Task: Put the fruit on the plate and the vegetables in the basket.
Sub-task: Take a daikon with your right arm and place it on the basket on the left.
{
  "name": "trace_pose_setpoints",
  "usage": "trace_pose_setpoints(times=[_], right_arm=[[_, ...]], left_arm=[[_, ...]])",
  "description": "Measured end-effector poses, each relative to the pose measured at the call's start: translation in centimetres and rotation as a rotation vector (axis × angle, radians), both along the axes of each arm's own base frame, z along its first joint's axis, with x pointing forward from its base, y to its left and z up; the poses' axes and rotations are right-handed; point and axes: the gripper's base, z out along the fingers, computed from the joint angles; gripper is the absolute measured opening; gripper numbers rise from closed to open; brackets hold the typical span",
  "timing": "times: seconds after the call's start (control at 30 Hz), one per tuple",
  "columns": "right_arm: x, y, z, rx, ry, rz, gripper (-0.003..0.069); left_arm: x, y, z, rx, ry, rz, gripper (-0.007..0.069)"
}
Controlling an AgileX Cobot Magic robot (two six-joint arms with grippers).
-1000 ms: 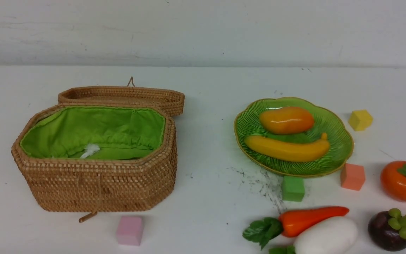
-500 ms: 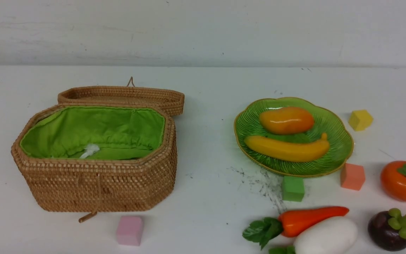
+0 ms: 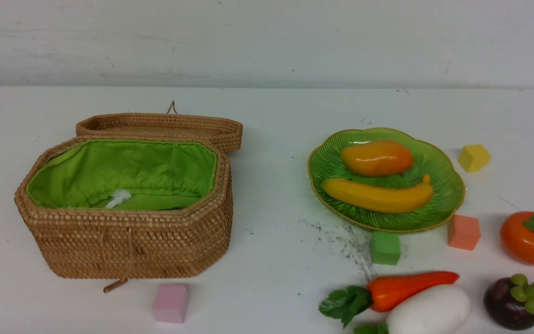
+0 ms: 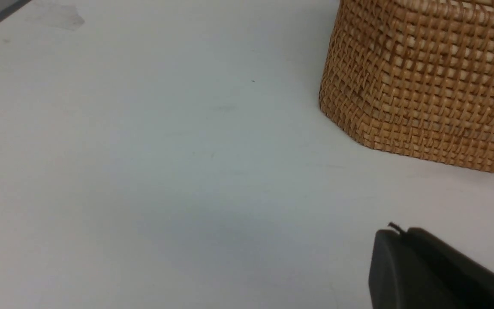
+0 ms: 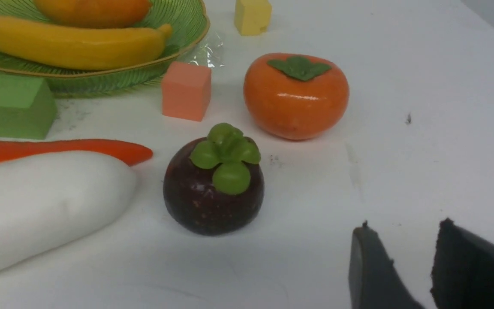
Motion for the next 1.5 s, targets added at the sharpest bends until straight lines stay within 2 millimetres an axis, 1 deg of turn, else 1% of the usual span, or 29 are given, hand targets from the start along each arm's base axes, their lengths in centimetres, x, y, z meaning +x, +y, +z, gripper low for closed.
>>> trace_pose_setpoints(times=[0.17, 0.33, 0.47, 0.5, 0.7, 0.83, 0.97, 1.03, 1.1, 1.2, 1.3, 1.37, 1.4, 1.43, 1.47, 1.5], right_arm=[[0.0, 0.0, 0.0, -0.004, 0.001, 0.0, 0.0242], [0.0, 0.0, 0.0, -0.008, 0.001, -0.001, 0.0242], [0.1, 0.1, 0.1, 0.011, -0.037, 0.005, 0.0242], [0.3, 0.2, 0.4, 0.043, -0.088, 0.012, 0.0242], [0.4, 0.2, 3.8, 0.267, -0.495, 0.005, 0.0243], [-0.2, -0.3, 5.7, 0.415, -0.731, -0.014, 0.0244], [-1.2, -0.7, 7.4, 0.545, -0.97, 0.001, 0.0244], [-1.5, -0.7, 7.8, 0.597, -1.024, 0.017, 0.0244], [-1.6, -0.6, 8.5, 0.627, -1.017, 0.033, 0.0244], [-2.1, 0.0, 11.6, 0.615, -0.964, 0.077, 0.0244], [-2.9, 0.5, 16.7, 0.595, -0.861, 0.095, 0.0244], [-2.7, 0.7, 18.9, 0.605, -0.751, 0.083, 0.0244], [-2.9, 0.9, 21.6, 0.605, -0.675, 0.079, 0.0244], [-2.5, 0.9, 21.4, 0.608, -0.645, 0.071, 0.0244], [-2.4, 1.0, 23.5, 0.603, -0.576, 0.063, 0.0244], [-1.2, 1.0, 24.8, 0.597, -0.476, 0.039, 0.0244]], left_arm=[[0.0, -0.1, 0.0, 0.0, 0.0, -0.013, -0.0001], [0.1, -0.5, 0.0, 0.001, 0.0, -0.092, 0.0001], [0.1, -0.5, 0.0, 0.001, 0.0, -0.101, 0.0004], [0.1, -0.5, 0.0, 0.001, 0.0, -0.101, 0.0005], [0.1, -0.5, 0.0, 0.001, -0.001, -0.101, 0.0008], [0.1, -0.5, 0.0, 0.001, -0.001, -0.101, 0.0008], [0.1, -0.5, 0.0, 0.001, -0.001, -0.102, 0.0013], [0.1, -0.5, 0.0, 0.002, -0.001, -0.102, 0.0017], [0.1, -0.5, 0.0, 0.002, -0.001, -0.102, 0.0018], [0.1, -0.5, 0.0, 0.003, -0.001, -0.102, 0.0019], [0.1, -0.5, 0.0, 0.003, -0.001, -0.102, 0.0019], [0.1, -0.5, 0.0, 0.003, -0.001, -0.102, 0.0019], [0.1, -0.5, 0.0, 0.003, -0.001, -0.102, 0.0019], [0.1, -0.5, 0.0, 0.003, -0.001, -0.102, 0.0019], [0.1, -0.5, 0.0, 0.003, -0.001, -0.102, 0.0019], [0.1, -0.5, 0.0, 0.003, -0.001, -0.102, 0.0019]])
